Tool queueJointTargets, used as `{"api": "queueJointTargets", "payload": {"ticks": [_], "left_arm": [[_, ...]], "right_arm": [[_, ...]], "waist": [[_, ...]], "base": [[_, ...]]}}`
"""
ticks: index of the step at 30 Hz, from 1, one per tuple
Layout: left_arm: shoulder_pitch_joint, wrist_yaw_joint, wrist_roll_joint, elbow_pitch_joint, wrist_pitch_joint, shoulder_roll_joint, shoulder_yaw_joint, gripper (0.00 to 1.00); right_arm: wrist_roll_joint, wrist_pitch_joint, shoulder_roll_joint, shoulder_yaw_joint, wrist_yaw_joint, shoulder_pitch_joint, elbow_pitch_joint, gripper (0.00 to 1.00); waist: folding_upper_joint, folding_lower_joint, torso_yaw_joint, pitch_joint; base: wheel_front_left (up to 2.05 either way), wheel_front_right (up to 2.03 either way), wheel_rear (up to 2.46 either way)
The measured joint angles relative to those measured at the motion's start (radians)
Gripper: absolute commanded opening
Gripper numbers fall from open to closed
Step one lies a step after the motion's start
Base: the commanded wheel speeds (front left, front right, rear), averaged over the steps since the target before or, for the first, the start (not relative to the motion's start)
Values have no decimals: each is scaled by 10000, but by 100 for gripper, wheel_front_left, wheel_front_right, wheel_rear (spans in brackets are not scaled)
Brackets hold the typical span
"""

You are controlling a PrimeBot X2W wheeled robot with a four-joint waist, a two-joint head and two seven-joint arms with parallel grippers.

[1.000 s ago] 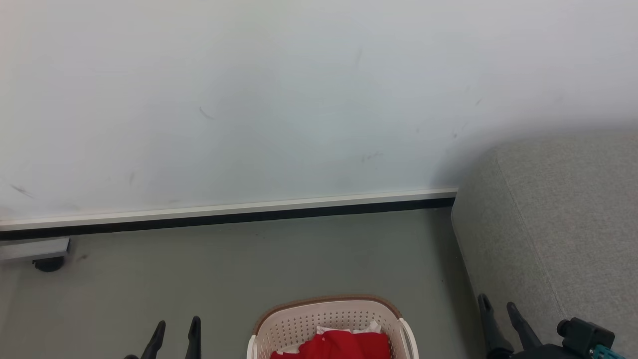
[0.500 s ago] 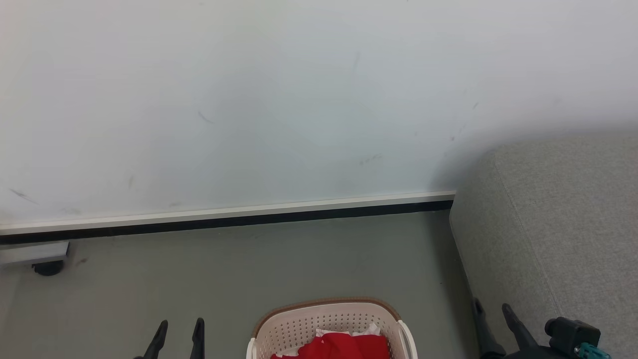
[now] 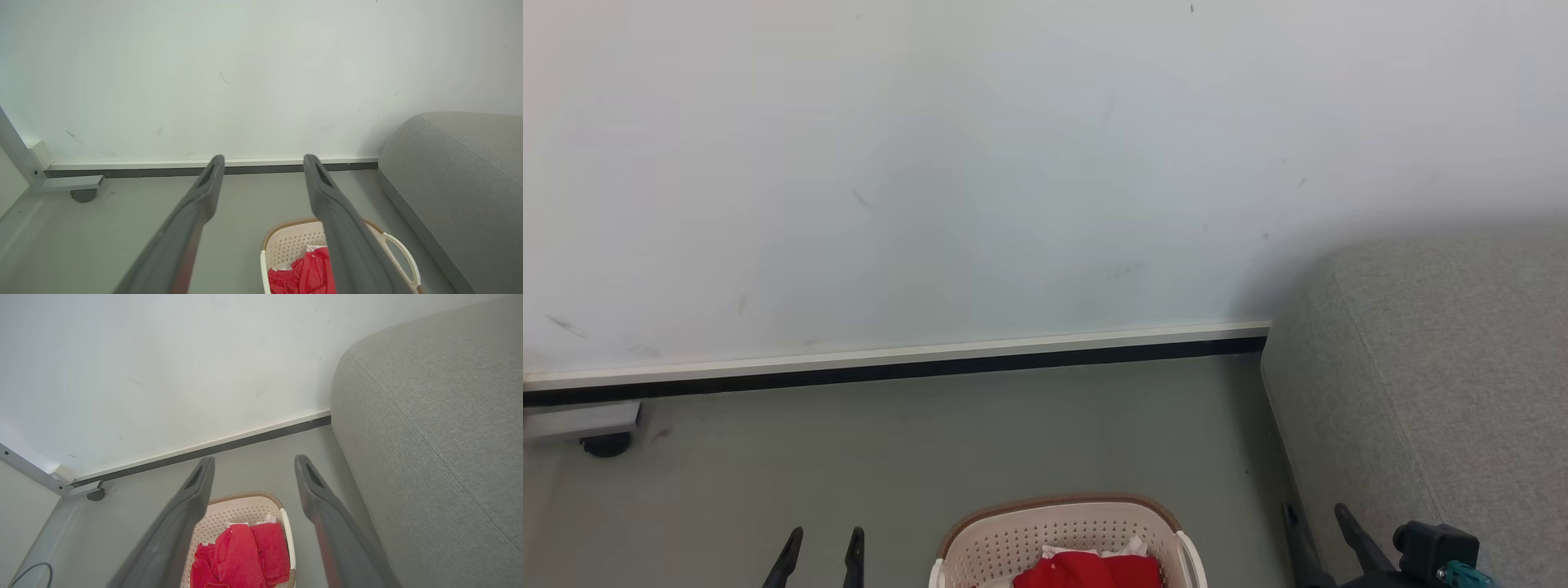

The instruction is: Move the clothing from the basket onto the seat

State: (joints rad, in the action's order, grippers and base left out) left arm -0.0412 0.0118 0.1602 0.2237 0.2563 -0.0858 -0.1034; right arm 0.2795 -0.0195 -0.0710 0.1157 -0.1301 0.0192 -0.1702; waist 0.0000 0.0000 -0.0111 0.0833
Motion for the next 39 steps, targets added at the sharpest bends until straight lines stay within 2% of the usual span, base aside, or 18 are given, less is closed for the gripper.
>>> {"api": "queueJointTargets", "payload": {"ticks": [22, 32, 39], "left_arm": [[56, 0, -222, 142, 59, 8, 59, 100], [-47, -113, 173, 986, 59, 121, -94, 100], [-872, -253, 255, 1883, -4, 219, -460, 100]], "right_arm": [[-232, -96, 67, 150, -2, 2, 10, 100], [-397, -211, 19, 426, -2, -226, 207, 100], [-894, -242, -50, 594, -2, -597, 593, 100]], "waist": [[1, 0, 148, 46], [0, 0, 907, -272], [0, 0, 1696, -894]], "base": [[0, 0, 0], [0, 0, 0], [0, 0, 0]]}}
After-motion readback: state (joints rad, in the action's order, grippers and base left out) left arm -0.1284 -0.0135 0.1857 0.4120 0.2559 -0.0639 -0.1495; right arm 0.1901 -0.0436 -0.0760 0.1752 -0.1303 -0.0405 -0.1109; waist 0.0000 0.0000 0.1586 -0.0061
